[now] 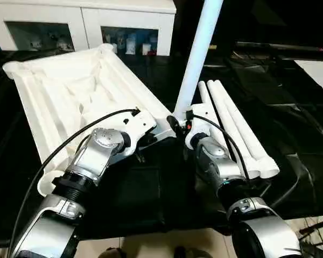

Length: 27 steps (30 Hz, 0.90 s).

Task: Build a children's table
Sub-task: Rotate leg to tighten

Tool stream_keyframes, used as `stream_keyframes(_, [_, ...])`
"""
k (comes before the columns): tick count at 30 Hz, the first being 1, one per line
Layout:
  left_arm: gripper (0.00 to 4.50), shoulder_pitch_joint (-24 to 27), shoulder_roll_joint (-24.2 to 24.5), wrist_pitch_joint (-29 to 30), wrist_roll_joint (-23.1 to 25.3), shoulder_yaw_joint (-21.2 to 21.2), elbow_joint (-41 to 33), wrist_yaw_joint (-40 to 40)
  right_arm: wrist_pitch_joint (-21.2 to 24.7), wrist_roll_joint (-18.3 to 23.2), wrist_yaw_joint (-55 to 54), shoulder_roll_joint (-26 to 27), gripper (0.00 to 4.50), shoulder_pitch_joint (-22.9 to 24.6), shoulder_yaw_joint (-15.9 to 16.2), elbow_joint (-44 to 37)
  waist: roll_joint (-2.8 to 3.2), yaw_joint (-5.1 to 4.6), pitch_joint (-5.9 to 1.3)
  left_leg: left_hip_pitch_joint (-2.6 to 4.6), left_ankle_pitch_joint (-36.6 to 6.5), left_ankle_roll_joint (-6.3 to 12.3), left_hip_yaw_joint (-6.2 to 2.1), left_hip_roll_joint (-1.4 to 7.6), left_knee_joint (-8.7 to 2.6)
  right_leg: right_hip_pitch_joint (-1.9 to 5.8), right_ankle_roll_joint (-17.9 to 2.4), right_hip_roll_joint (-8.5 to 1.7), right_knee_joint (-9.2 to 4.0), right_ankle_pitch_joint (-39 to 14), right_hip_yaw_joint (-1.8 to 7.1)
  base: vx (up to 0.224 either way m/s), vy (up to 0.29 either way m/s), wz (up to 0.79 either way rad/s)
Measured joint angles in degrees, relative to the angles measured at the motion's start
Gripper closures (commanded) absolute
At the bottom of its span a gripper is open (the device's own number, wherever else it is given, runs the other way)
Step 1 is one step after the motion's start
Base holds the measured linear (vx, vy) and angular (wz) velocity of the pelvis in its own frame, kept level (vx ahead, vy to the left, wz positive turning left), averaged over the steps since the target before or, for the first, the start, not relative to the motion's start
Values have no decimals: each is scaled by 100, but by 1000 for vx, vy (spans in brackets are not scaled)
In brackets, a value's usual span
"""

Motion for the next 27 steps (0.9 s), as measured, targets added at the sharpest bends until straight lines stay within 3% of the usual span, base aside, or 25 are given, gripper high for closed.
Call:
stream_keyframes(4, [450, 161, 260, 5, 0, -13, -440, -202, 37, -1, 522, -248, 72, 193, 220, -408, 3, -11, 5, -87, 2, 1, 14, 2, -9, -78, -76, 1, 14, 51, 4, 0, 0, 0])
stream_keyframes(9, [450, 384, 568, -96, -162, -68, -917, -725, 564, -1, 1584, -909, 64, 441, 503, -1082, 1, 76, 12, -86, 4, 3, 43, 13, -14, -92, -82, 9, 43, 207, 41, 37, -16, 3])
stream_keyframes(17, [450, 655, 1169, -636, -527, -40, -1222, -1588, 875, 229, 3664, -2012, 64, 941, 946, -2124, 5, 188, 14, -92, 7, 18, 75, 61, -50, -133, -41, 36, 120, 107, 51, 58, -23, 4])
stream_keyframes(21, [450, 770, 1260, -619, -628, -61, -1389, -1879, 991, 407, 4219, -2107, 64, 997, 986, -2409, 11, 237, 18, -90, 10, 15, 76, 73, -44, -137, -50, 46, 128, 102, 53, 0, 0, 0])
stream_keyframes(27, [450, 799, 1271, -624, -649, -127, -1424, -1981, 1111, 524, 4463, -2098, 64, 998, 1047, -2435, 12, 233, 23, -61, -2, -22, 94, 74, -23, -96, -55, 42, 126, 106, 77, 0, 0, 0])
